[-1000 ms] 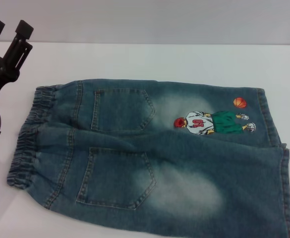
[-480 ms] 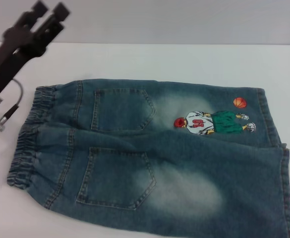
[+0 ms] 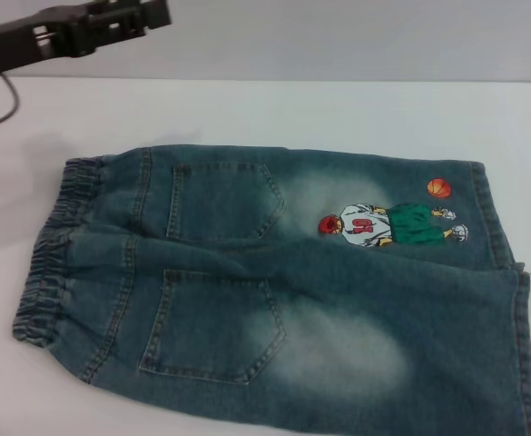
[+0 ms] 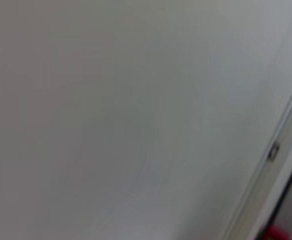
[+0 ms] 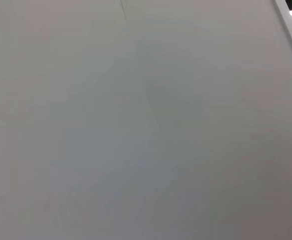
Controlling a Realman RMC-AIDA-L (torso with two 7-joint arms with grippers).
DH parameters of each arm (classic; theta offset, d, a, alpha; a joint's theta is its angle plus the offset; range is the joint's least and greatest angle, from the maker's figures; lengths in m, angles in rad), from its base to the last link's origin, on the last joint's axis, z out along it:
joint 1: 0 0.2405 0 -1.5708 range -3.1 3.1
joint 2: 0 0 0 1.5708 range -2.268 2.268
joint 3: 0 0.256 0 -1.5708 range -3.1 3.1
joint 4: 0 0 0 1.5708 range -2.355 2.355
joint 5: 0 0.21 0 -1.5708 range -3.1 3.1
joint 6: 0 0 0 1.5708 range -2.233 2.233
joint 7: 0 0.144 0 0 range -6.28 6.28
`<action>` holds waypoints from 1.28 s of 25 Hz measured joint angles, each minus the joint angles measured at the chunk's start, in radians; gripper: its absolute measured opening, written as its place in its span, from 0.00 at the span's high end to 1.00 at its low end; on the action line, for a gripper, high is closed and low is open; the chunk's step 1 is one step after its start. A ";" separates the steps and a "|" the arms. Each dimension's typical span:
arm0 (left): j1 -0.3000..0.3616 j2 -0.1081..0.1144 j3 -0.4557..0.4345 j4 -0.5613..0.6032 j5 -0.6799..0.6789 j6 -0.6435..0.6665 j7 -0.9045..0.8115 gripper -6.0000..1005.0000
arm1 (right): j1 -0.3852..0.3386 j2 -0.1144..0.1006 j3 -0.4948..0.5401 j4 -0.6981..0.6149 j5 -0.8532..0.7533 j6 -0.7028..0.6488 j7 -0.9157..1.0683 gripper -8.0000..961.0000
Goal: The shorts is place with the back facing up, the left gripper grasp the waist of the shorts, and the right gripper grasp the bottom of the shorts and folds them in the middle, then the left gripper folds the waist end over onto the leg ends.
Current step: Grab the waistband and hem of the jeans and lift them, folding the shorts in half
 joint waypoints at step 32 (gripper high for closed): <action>0.108 -0.002 -0.487 0.153 1.101 0.325 -0.503 0.27 | 0.039 -0.004 -0.008 -0.038 -0.001 0.087 -0.009 0.42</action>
